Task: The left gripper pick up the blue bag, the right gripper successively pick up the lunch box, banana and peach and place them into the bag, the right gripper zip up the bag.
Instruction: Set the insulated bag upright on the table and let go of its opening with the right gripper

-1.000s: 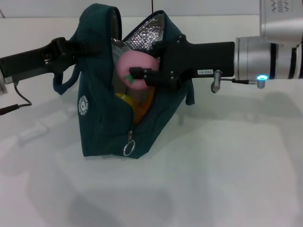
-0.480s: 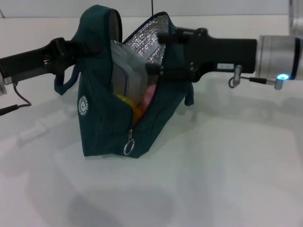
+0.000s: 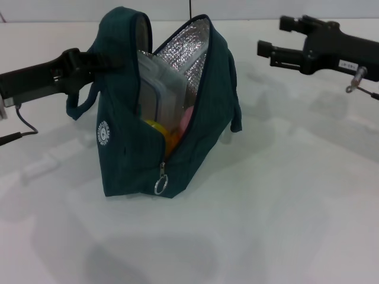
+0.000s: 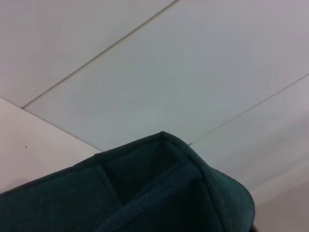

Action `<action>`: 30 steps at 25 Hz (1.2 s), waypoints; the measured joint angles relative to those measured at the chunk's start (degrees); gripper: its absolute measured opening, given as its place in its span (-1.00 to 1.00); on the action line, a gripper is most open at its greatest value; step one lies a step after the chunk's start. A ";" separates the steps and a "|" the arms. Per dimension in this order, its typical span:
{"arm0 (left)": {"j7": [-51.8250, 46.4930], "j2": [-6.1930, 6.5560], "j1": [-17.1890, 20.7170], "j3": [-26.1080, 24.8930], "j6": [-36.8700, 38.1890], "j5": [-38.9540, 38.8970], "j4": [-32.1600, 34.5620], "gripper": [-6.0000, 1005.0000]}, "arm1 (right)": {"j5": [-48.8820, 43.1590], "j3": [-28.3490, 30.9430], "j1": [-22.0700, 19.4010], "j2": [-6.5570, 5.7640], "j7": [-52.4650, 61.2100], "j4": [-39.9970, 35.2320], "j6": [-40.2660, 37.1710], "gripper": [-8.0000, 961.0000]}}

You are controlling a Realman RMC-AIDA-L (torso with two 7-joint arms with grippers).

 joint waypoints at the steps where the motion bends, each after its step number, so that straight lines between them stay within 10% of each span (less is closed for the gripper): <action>1: 0.00 0.02 0.01 0.00 -0.01 0.00 0.00 -0.92 | -0.07 0.05 0.17 -0.29 -0.17 1.13 0.52 0.72; 30: -0.03 -0.05 -0.43 0.38 -0.04 0.04 -0.07 -0.92 | -1.29 -8.45 14.65 1.46 -4.32 15.53 17.99 0.69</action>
